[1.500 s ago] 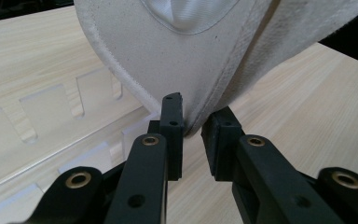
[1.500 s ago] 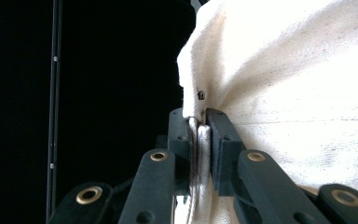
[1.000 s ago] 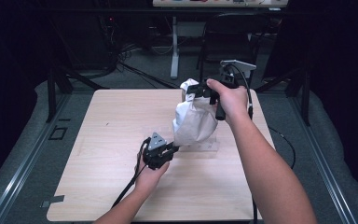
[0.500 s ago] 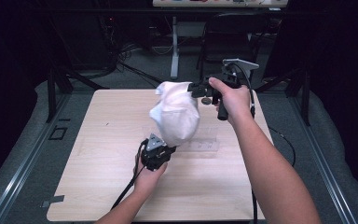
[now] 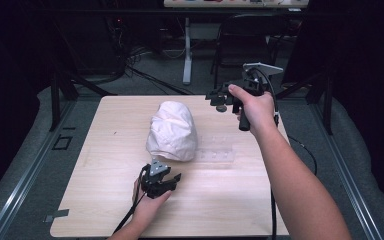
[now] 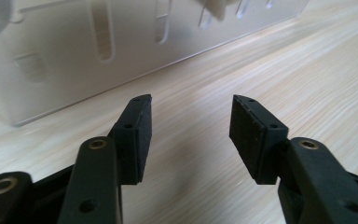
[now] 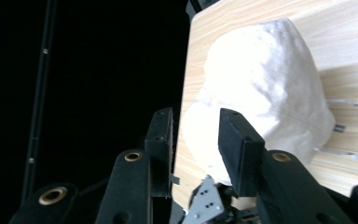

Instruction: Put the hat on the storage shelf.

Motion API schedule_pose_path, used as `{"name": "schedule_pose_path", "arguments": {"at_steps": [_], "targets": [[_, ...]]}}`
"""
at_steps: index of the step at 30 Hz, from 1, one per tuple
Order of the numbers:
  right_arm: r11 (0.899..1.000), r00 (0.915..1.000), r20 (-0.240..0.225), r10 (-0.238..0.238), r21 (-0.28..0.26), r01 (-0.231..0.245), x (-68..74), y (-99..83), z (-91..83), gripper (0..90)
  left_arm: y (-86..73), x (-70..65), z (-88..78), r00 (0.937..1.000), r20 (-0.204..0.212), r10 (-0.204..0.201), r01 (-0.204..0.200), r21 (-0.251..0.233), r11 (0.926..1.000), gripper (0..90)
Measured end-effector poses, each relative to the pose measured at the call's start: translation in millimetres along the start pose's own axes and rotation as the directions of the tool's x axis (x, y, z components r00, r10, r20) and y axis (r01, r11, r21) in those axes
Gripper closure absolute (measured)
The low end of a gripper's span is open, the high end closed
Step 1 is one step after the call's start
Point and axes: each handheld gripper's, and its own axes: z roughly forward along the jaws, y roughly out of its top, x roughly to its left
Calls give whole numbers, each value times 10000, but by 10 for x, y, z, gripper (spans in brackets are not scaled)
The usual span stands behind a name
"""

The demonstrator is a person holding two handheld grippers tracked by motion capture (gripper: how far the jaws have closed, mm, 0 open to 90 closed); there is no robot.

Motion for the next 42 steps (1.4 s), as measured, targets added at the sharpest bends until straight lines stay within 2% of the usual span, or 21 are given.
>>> {"name": "schedule_pose_path", "arguments": {"at_steps": [4, 7, 11, 14, 19, 22, 24, 27, 28, 29, 30, 31, 32, 33, 34, 35, 36, 37, 40, 41, 42], "targets": [[9999, 9995, 268, -145, -69, 146, -29, -32, 9, 645, -19, 90, -77, 10000, 74, -59, 59, 110, 9999, 486], [9996, 9982, 543, -260, -63, 264, -54, -50, 12, 641, -25, 152, -134, 9997, 2, -229, 229, -54, 9997, 483], [9987, 9944, 925, -501, -16, 505, -124, -120, 10, 622, -33, 228, -245, 10000, 11, -97, 97, 95, 9999, 476], [9967, 9883, 1293, -804, -22, 814, -175, -190, -21, 608, -74, 273, -329, 10000, -68, -48, 48, -36, 10000, 472], [9910, 9718, 1986, -1274, -148, 1330, -336, -336, -123, 582, -157, 370, -452, 9998, -195, -16, 13, -154, 9999, 468], [9899, 9688, 2078, -1353, -132, 1411, -417, -408, -153, 577, -182, 422, -487, 9999, -130, -90, 87, -217, 9997, 468], [9871, 9605, 2324, -1530, -97, 1596, -489, -477, -165, 568, -190, 470, -506, 9996, -3, -281, 281, -286, 9992, 468], [9854, 9543, 2493, -1649, 2, 1702, -601, -566, -168, 559, -197, 538, -521, 9994, -186, -295, 287, -420, 9987, 468], [9830, 9483, 2627, -1781, 49, 1833, -656, -606, -157, 551, -204, 553, -518, 9990, -232, -373, 362, -468, 9982, 468], [9781, 9359, 2869, -2044, 214, 2070, -745, -679, -139, 546, -216, 582, -520, 9986, -197, -485, 476, -445, 9979, 468], [9781, 9359, 2869, -2044, 214, 2070, -745, -679, -139, 546, -216, 582, -520, 9986, -197, -485, 476, -445, 9979, 468], [9740, 9255, 3075, -2211, 214, 2256, -832, -766, -112, 540, -225, 592, -514, 9984, -241, -508, 496, -476, 9976, 468], [9740, 9255, 3075, -2211, 214, 2256, -832, -766, -112, 540, -227, 598, -515, 9985, -292, -466, 453, -448, 9980, 468], [9703, 9181, 3172, -2374, 321, 2398, -868, -800, -105, 540, -230, 602, -512, 9983, -280, -510, 496, -481, 9976, 468], [9649, 9061, 3353, -2580, 426, 2590, -953, -893, -80, 537, -231, 606, -507, 9983, -250, -535, 522, -495, 9974, 468], [9649, 9061, 3353, -2580, 426, 2590, -953, -893, -80, 537, -231, 606, -507, 9983, -250, -535, 522, -495, 9974, 468], [9608, 8992, 3424, -2722, 463, 2732, -1000, -937, -70, 533, -231, 601, -504, 9982, -238, -559, 548, -462, 9974, 468], [9554, 8882, 3572, -2890, 484, 2914, -1046, -982, -59, 530, -233, 595, -498, 9983, -242, -525, 513, -454, 9976, 468], [9346, 8425, 4170, -3411, 546, 3514, -1202, -1129, -16, 528, -231, 571, -485, 9990, -202, -405, 395, -448, 9982, 465], [9298, 8316, 4300, -3514, 563, 3638, -1286, -1204, 3, 528, -228, 570, -488, 9992, -188, -354, 346, -391, 9986, 464], [9298, 8316, 4300, -3514, 563, 3638, -1286, -1204, 3, 528, -227, 566, -486, 9993, -161, -346, 340, -387, 9987, 464]]}}
